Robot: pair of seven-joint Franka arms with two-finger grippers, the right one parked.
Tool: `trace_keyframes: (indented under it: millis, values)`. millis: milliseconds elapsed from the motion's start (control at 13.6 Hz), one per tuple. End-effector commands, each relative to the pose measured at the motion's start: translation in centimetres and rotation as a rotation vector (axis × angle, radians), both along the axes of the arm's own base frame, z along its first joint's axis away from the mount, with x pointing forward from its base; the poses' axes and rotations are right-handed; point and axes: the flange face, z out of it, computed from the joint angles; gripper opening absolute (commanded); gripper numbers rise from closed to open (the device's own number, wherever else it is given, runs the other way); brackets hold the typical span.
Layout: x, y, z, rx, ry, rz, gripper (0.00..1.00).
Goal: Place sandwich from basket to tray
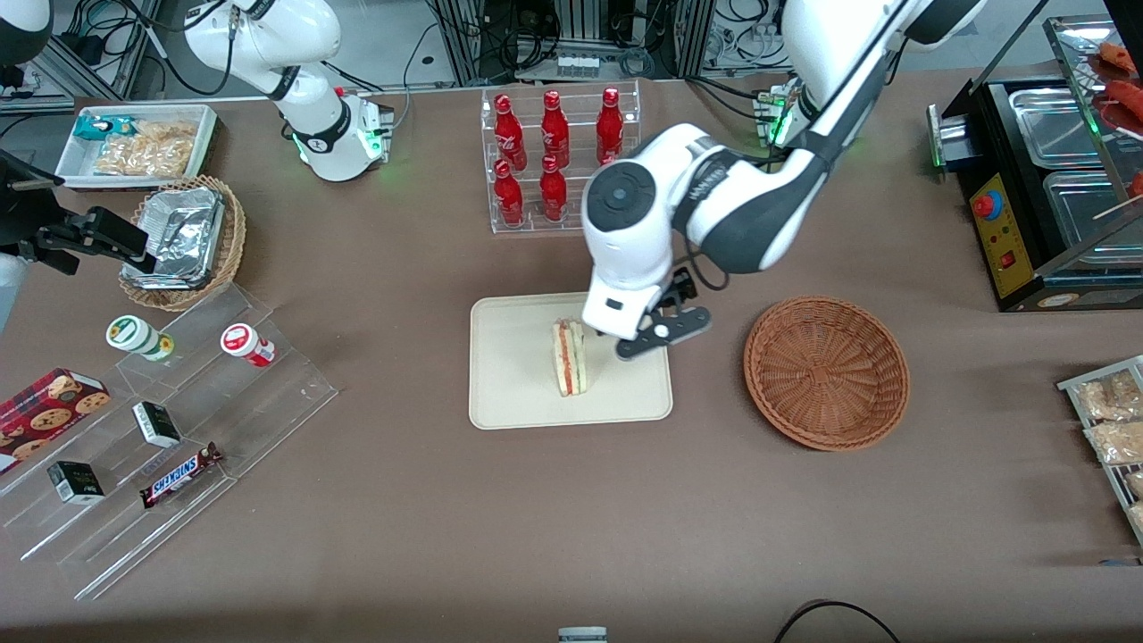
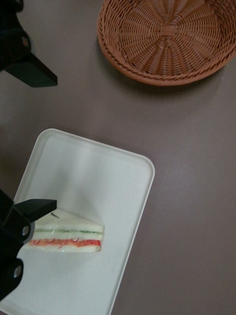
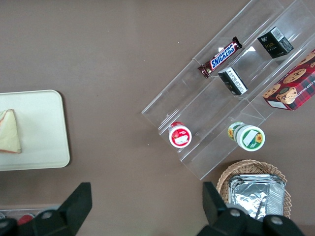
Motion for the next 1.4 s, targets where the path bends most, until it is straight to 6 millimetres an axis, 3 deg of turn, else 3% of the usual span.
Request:
trace_keyframes:
  millis: [0, 221, 738, 1033, 1328]
  values:
    - [-0.4, 3.5, 0.8, 0.044, -0.007, 0.037, 1.00]
    - [1.0, 7.3, 0.9, 0.057, -0.004, 0.083, 1.00]
    - [2.2, 18.0, 2.6, 0.007, 0.109, -0.065, 1.00]
    - [1.7, 23.4, 5.2, -0.018, 0.207, -0.176, 1.00]
    - [1.5, 31.3, 8.5, -0.116, 0.292, -0.267, 1.00]
